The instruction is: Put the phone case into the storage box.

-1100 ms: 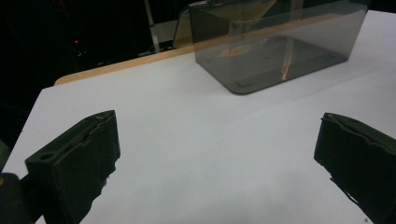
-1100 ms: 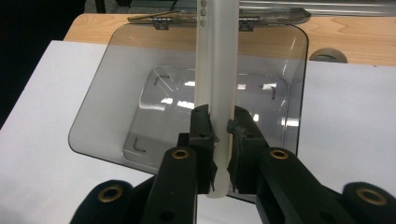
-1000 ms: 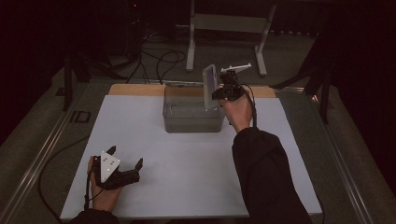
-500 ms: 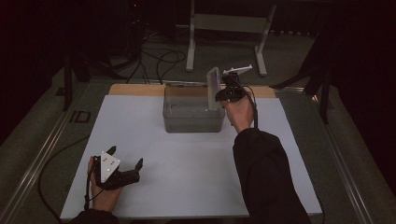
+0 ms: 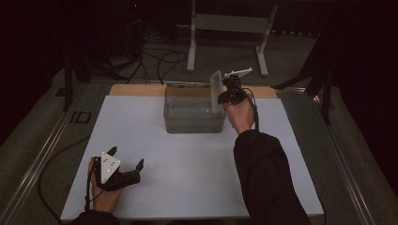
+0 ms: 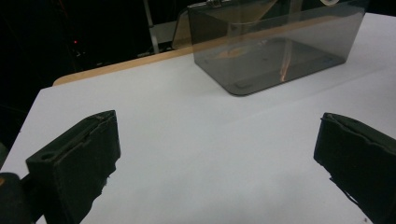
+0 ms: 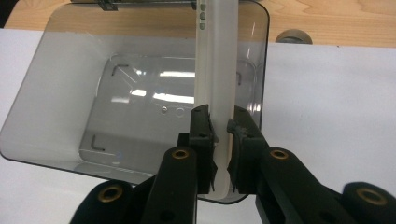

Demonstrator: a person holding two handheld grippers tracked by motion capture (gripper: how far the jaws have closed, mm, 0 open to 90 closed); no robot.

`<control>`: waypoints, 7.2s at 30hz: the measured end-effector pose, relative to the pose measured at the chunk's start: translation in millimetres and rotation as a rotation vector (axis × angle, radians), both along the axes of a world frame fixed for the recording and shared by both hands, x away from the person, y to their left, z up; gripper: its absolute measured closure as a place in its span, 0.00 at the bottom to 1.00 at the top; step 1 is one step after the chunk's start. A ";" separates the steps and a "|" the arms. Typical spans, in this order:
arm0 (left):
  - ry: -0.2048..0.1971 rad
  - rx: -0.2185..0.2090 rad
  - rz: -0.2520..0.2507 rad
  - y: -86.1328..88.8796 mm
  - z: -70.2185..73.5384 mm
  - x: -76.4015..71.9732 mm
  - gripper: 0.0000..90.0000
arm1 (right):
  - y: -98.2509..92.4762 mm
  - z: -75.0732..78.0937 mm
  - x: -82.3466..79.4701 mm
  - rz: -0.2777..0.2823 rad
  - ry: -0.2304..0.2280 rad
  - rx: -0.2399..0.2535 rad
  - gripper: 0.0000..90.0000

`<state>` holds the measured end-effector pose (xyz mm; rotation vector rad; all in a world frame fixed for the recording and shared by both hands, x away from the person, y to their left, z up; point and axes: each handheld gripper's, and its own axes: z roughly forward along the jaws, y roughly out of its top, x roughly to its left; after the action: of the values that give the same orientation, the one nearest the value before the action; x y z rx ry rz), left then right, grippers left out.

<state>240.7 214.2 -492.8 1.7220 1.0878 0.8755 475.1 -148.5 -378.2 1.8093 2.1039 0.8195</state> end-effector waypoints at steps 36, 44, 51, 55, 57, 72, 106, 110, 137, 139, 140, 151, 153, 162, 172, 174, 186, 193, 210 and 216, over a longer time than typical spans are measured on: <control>-0.002 -0.004 0.003 0.5 0.3 -0.2 0.01 | 6.2 -18.6 7.0 -0.007 0.035 -0.037 0.91; -0.003 -0.004 0.003 0.3 0.3 -0.4 0.01 | 7.6 -24.4 8.8 -0.009 0.042 -0.052 0.91; -0.005 -0.005 0.004 0.6 0.6 -0.6 0.01 | 9.7 -31.4 9.9 -0.006 0.056 -0.069 0.91; -0.004 -0.006 0.004 0.5 0.4 -0.4 0.01 | 10.6 -34.7 11.0 -0.006 0.064 -0.080 0.91; -0.003 -0.003 0.003 0.1 0.3 -0.3 0.01 | 11.1 -36.0 11.5 -0.007 0.072 -0.080 0.91; -0.005 -0.004 0.003 0.4 0.6 -0.7 0.01 | 13.6 -46.7 15.8 -0.022 0.105 -0.097 0.90; -0.006 -0.007 0.004 0.5 0.6 -1.1 0.01 | 22.4 -64.0 18.7 -0.083 0.144 -0.198 0.90; -0.005 -0.005 0.003 0.4 0.6 -1.1 0.01 | 22.7 -64.5 18.7 -0.085 0.142 -0.195 0.90; -0.006 -0.006 0.004 0.9 0.9 -1.5 0.02 | 27.1 -69.5 18.3 -0.104 0.108 -0.201 0.86; -0.006 -0.007 0.004 0.9 0.9 -1.6 0.02 | 27.4 -69.2 18.2 -0.102 0.104 -0.201 0.85; -0.006 -0.006 0.003 1.0 0.9 -1.6 0.02 | 27.5 -69.0 18.1 -0.102 0.100 -0.199 0.84; -0.004 -0.004 0.001 0.2 0.6 -1.4 0.02 | 32.3 -62.5 13.9 -0.038 0.048 -0.232 0.69; -0.004 -0.006 0.002 0.4 0.6 -1.3 0.02 | 33.1 -61.3 13.2 -0.034 0.043 -0.237 0.68; -0.001 -0.001 0.000 -0.4 0.1 -1.0 0.02 | 32.3 -51.9 7.0 0.015 0.002 -0.243 0.66; -0.002 -0.001 0.000 -0.9 0.1 -1.3 0.02 | 30.9 -40.3 0.5 0.109 -0.071 -0.246 0.57; -0.001 0.000 0.000 -0.8 0.1 -1.3 0.02 | 30.5 -39.3 0.2 0.112 -0.070 -0.235 0.55; -0.003 0.000 0.000 -1.1 0.0 -1.3 0.02 | 29.3 -26.1 -10.0 0.103 -0.168 -0.132 0.38; -0.003 0.005 0.000 -1.1 -0.1 -1.4 0.02 | 27.2 -24.3 -17.2 0.086 -0.233 -0.116 0.21; -0.002 0.004 -0.001 -1.6 -0.6 -0.8 0.02 | 16.1 -22.5 -33.9 0.146 -0.332 -0.031 0.11; -0.001 0.005 0.000 -1.9 -0.9 -0.6 0.02 | 11.0 -21.0 -42.2 0.174 -0.364 -0.038 0.11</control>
<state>240.1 212.3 -493.6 1.7261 1.0855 0.8796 433.0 -137.5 -399.2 1.3478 2.0353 1.0537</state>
